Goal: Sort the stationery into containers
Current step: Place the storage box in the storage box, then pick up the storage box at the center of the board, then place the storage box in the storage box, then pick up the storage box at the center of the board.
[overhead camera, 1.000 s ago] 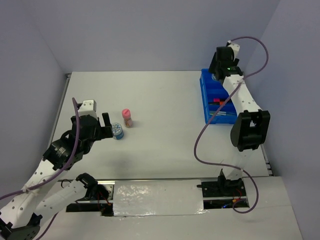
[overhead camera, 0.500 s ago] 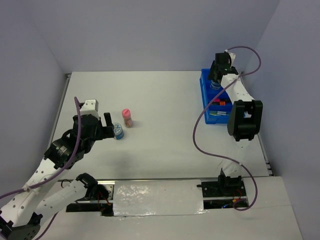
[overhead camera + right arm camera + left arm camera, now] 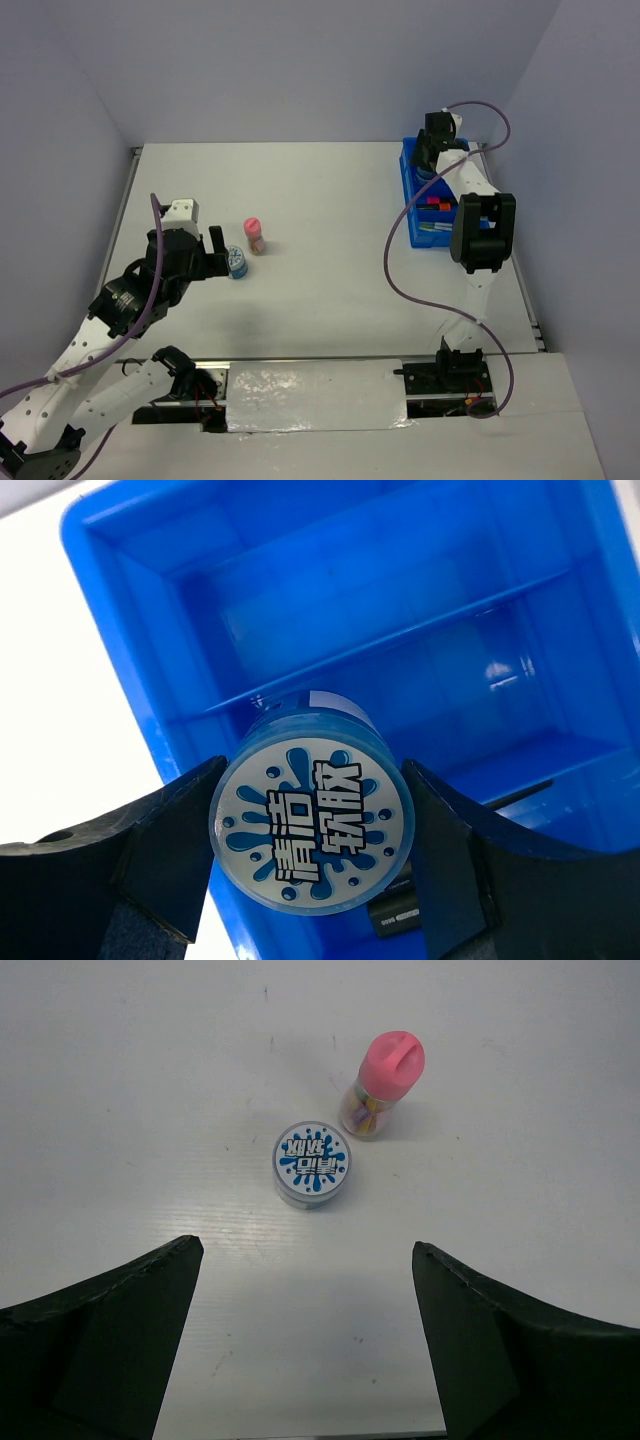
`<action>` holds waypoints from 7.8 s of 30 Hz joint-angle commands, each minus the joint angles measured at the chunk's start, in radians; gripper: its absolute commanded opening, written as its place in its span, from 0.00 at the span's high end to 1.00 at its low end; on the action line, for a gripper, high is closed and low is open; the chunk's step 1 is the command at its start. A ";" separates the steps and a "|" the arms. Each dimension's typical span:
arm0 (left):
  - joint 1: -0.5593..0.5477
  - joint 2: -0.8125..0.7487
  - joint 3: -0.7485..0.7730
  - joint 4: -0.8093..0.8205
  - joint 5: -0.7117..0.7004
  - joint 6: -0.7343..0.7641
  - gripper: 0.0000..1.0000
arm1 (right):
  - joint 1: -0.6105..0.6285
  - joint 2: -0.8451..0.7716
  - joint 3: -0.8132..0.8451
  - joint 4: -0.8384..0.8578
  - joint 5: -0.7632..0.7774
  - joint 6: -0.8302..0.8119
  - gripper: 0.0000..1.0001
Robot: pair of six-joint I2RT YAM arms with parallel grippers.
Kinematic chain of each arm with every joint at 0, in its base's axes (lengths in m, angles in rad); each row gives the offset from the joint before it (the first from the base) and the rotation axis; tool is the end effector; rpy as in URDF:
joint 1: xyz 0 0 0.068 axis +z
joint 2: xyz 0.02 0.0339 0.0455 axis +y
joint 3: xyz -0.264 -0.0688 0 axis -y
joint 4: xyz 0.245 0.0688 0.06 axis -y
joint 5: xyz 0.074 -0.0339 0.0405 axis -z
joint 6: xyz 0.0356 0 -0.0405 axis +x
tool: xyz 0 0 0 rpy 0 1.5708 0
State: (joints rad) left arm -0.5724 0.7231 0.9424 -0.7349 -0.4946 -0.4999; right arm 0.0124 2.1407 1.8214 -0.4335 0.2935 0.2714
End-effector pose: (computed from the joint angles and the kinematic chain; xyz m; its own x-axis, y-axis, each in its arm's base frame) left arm 0.1267 -0.0615 0.3481 -0.4259 -0.2275 -0.8757 -0.0849 0.9737 -0.2116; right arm 0.4929 -0.0042 0.2419 -0.6052 0.2491 -0.7561 0.3752 0.9269 0.0051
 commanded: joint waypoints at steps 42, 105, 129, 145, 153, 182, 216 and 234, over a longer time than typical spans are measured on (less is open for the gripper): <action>0.127 -0.005 0.059 -0.141 -0.333 -0.209 0.01 | 0.591 -0.481 -0.273 0.122 -0.179 -0.069 0.00; 0.217 -0.301 0.006 -0.046 -0.266 -0.157 0.01 | 0.895 -0.832 -0.472 0.313 0.153 -0.146 1.00; 0.218 -0.218 -0.001 0.002 -0.165 -0.091 0.01 | -0.005 -0.255 -0.221 0.187 0.257 0.077 1.00; 0.218 -0.209 -0.004 0.014 -0.133 -0.074 0.01 | -0.152 0.033 0.088 0.075 -0.011 0.101 0.89; 0.218 -0.211 -0.004 0.015 -0.127 -0.069 0.01 | -0.152 0.025 0.013 0.122 -0.022 0.106 0.77; 0.241 0.083 -0.007 0.103 0.140 -0.080 0.01 | 0.147 -0.491 -0.207 0.048 -0.221 0.054 0.00; 0.040 0.759 -0.030 0.744 -0.156 -0.028 0.02 | 0.448 -1.225 -0.896 0.110 -0.493 0.124 0.00; 0.055 0.705 -0.103 0.853 -0.068 -0.038 1.00 | 0.463 -1.147 -0.941 0.219 -0.554 0.100 0.00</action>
State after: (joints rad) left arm -0.5194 1.4796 0.8547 0.0990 -0.5934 -0.5232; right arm 0.4675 0.9905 0.9104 -0.3096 -0.2066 0.3939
